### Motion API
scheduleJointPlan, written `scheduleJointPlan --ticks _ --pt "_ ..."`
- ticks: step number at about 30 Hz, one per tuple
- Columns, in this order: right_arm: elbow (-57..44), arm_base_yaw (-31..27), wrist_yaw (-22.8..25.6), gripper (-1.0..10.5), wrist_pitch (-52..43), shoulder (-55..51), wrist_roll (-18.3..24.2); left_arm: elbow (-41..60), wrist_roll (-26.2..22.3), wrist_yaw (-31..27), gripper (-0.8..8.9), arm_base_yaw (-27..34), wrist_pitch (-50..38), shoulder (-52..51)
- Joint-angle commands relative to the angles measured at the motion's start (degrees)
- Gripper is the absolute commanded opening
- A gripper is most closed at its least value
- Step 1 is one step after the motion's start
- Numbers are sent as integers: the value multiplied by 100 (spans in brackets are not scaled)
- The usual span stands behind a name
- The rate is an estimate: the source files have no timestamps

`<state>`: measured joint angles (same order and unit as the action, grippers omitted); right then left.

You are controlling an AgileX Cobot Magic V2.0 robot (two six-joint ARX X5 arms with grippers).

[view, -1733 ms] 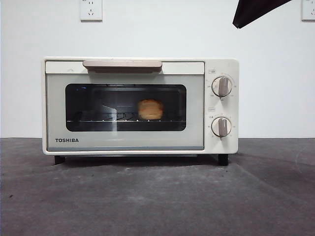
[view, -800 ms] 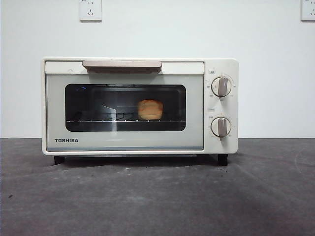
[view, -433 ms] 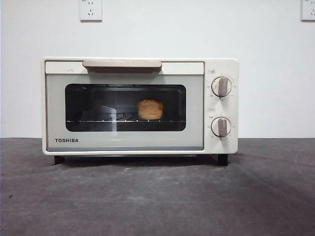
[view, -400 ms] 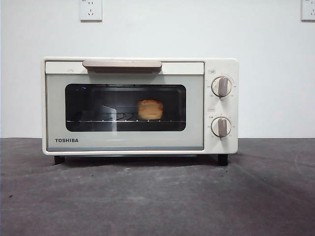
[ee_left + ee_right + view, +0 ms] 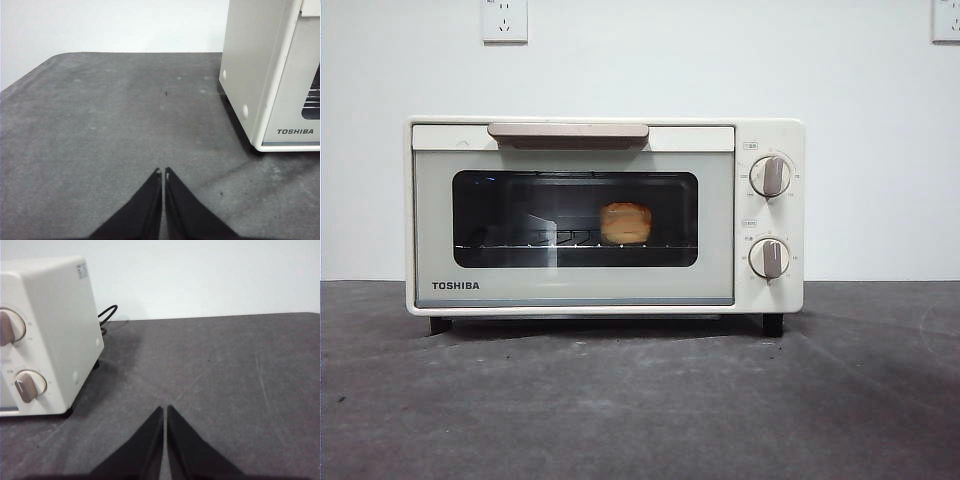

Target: The left arm flap open the oven, the right arm pick bread and place it into oven, the left arm flap close the oven

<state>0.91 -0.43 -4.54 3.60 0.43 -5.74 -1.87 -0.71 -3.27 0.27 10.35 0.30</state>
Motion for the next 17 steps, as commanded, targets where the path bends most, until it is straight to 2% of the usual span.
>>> scheduleJointPlan --ticks 1,8,17 --pt "-42 -9 9 6 35 -22 63 118 15 -22 19 9 35 -11" --pt "-42 -9 11 7 693 -22 50 118 15 -22 19 9 35 -11" --pt "-39 -9 7 7 503 -22 35 118 13 -20 19 9 35 -11"
